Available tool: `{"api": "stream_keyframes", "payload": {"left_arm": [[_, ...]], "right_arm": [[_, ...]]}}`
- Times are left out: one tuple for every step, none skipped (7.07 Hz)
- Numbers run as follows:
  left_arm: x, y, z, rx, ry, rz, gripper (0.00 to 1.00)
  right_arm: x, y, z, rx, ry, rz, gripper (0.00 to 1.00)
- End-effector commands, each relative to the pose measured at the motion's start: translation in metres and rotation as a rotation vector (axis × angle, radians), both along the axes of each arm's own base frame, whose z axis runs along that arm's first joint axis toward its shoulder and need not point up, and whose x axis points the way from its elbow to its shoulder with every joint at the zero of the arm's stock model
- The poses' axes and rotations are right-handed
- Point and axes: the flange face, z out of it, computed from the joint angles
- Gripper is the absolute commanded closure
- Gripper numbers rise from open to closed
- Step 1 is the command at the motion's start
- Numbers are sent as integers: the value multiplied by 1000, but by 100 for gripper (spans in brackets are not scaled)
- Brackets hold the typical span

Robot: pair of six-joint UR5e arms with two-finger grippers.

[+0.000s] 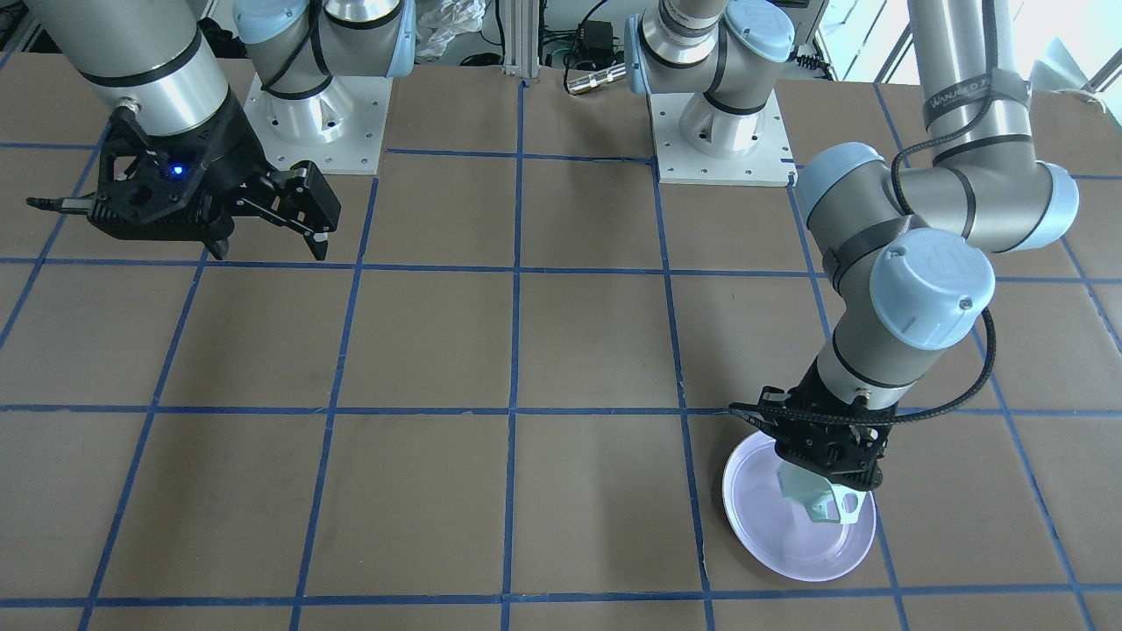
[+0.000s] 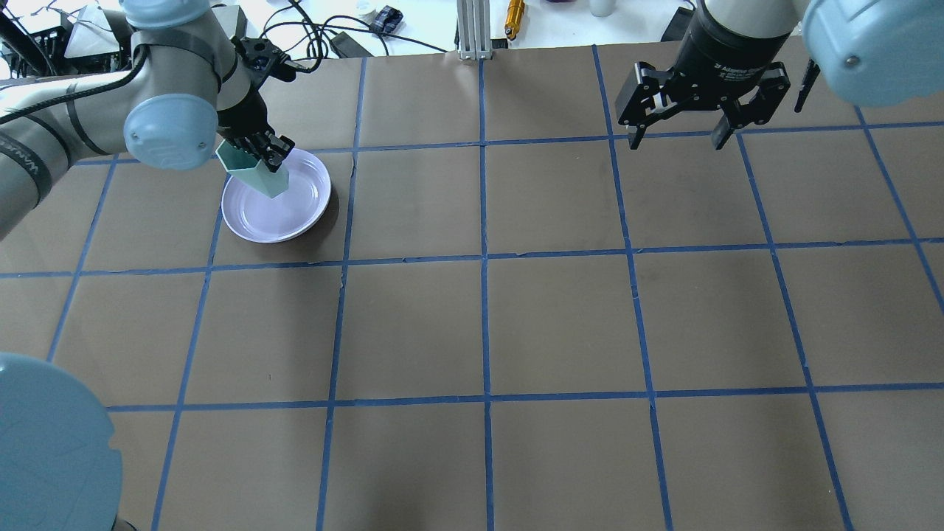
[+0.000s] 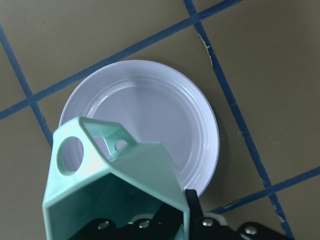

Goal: Flip cup and place on plate
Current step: 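Carry the upright green cup over the white plate and lower it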

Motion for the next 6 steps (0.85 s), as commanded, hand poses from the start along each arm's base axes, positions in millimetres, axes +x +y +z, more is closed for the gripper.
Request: {"api": "stream_keyframes", "payload": {"left_arm": [[2,-8,-21,18,-37,-29,100],[1,-9,-29,29,-54,-32,100],[-1,-10,-33,34,-56,-33,100],[-1,-10,-35,36,-51,-31,100],[-1,-9,-40,47,-48,-34,100],[1,-10,-45,54,-51,-34,100]], "right_arm": [[0,0,0,0,0,0,0],[0,0,0,0,0,0,0],[0,0,0,0,0,0,0],[0,0,0,0,0,0,0],[0,0,0,0,0,0,0],[0,0,0,0,0,0,0]]}}
